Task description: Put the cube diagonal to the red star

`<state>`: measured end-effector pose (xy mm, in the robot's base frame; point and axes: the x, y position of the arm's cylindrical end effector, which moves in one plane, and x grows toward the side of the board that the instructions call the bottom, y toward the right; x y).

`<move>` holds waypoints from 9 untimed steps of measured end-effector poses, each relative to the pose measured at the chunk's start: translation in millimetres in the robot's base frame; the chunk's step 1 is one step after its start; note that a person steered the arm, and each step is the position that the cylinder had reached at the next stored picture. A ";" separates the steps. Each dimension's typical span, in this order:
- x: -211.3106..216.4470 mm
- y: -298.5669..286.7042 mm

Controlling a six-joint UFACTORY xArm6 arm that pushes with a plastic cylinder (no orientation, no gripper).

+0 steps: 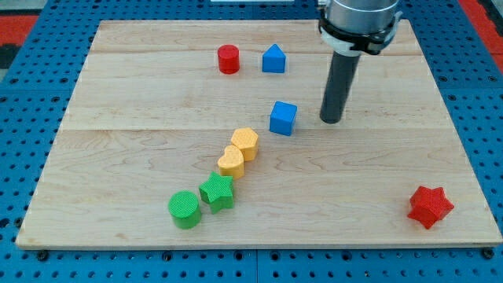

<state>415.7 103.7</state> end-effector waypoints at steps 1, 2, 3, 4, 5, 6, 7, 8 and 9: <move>-19.5 -69.9; 1.0 -88.6; 44.7 -74.4; 90.1 -41.1; 118.7 4.2; 114.1 8.7; 109.0 20.1; 118.8 30.7; 134.9 33.5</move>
<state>550.7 137.1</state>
